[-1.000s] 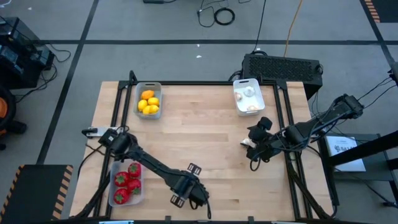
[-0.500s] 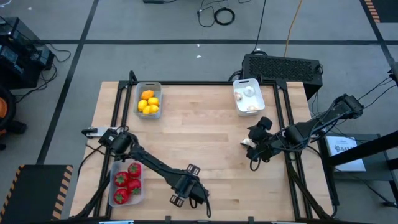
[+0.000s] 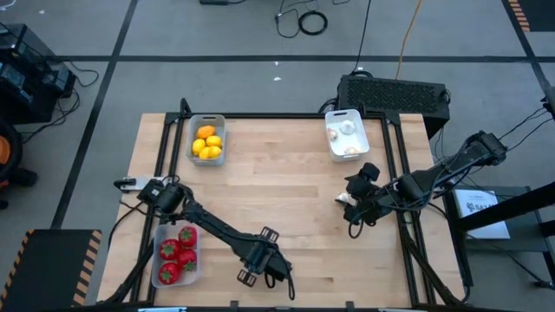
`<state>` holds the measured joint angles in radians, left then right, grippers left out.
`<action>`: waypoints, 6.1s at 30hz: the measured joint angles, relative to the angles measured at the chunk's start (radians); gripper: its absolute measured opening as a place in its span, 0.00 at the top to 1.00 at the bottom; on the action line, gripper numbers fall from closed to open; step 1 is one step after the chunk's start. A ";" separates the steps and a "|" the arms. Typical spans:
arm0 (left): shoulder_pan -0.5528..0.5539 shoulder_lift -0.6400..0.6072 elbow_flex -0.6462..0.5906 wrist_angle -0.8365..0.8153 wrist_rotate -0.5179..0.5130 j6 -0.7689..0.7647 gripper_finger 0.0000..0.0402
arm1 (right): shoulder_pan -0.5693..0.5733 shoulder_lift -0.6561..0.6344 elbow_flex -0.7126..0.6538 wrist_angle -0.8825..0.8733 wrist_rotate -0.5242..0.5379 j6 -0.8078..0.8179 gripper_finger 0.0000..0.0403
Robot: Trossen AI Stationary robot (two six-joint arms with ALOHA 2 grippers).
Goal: Sort produce into baskets
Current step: Put the white garlic into the white bin
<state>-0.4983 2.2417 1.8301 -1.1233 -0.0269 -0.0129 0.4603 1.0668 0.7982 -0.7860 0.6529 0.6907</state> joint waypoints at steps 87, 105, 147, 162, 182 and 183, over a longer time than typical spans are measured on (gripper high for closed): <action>0.738 0.033 0.071 1.019 -0.028 -0.029 0.46 | -0.002 -0.001 0.000 -0.063 0.017 -0.066 0.11; 0.409 0.203 0.070 1.091 -0.058 0.314 0.46 | 0.053 -0.001 0.000 -0.271 -0.209 0.249 0.11; 0.497 -0.359 -0.115 -0.071 -0.313 0.036 0.46 | 0.000 0.190 -0.003 -0.391 -0.086 0.635 0.11; 0.436 -0.643 -0.578 0.557 -0.296 -0.030 0.46 | -0.179 0.181 -0.182 0.019 -0.215 0.427 0.11; 0.397 -0.637 -0.582 0.598 -0.253 -0.061 0.46 | 0.067 0.370 -0.180 0.928 -0.404 -0.114 0.11; 0.392 -0.637 -0.582 0.599 -0.253 -0.061 0.46 | 0.075 0.391 -0.180 0.957 -0.396 -0.124 0.11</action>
<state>-0.1059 1.6043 1.2480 -0.5246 -0.2798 -0.0734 0.5357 1.4573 0.6178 0.1710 0.2568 0.5664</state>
